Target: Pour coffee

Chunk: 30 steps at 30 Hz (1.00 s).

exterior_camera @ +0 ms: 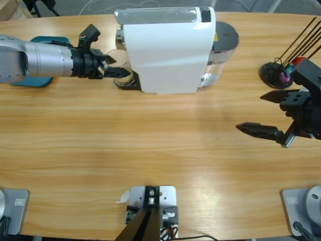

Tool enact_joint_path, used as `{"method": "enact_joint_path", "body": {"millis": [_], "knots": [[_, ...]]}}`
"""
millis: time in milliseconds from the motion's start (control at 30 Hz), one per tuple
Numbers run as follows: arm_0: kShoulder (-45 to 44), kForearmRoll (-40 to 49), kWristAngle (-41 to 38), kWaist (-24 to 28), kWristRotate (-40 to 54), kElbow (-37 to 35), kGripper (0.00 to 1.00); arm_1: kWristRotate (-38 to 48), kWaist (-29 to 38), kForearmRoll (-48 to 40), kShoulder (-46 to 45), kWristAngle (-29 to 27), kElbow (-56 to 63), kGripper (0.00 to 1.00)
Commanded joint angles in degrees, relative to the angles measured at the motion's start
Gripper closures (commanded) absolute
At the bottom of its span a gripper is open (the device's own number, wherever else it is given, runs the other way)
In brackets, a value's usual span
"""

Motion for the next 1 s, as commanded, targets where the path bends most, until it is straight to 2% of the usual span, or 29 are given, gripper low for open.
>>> {"method": "enact_joint_path", "body": {"millis": [33, 267, 400, 533, 633, 867, 1000], "knots": [[-1.50, -0.79, 5.17, -0.27, -0.60, 4.12, 1.000, -0.71, -0.64, 0.41, 0.73, -0.46, -0.13, 0.000], [-10.25, -0.71, 6.47, 2.45, -2.50, 7.69, 1.000, -0.71, -0.63, 0.24, 1.06, -0.38, -0.06, 0.000], [-15.23, -0.23, 8.48, 8.22, -4.92, 9.60, 1.000, -0.71, -0.66, 0.22, 1.06, -0.38, 0.00, 0.000], [-19.20, 1.56, 9.53, 17.02, -6.88, 9.87, 1.000, -0.71, -0.61, -0.20, 1.22, -0.29, 0.12, 0.000], [-18.09, 1.58, 10.48, 23.46, -8.37, 9.69, 1.000, -0.60, -0.61, -0.24, 1.06, -0.38, 0.12, 0.000], [-11.34, 0.49, 14.28, 30.74, -8.42, 7.79, 1.000, -0.44, -0.63, 0.03, 0.87, -0.36, 0.08, 0.000], [-6.54, 0.33, 13.96, 32.09, -7.81, 3.80, 1.000, -0.34, -0.64, 0.41, 0.68, -0.38, -0.06, 0.000]]}}
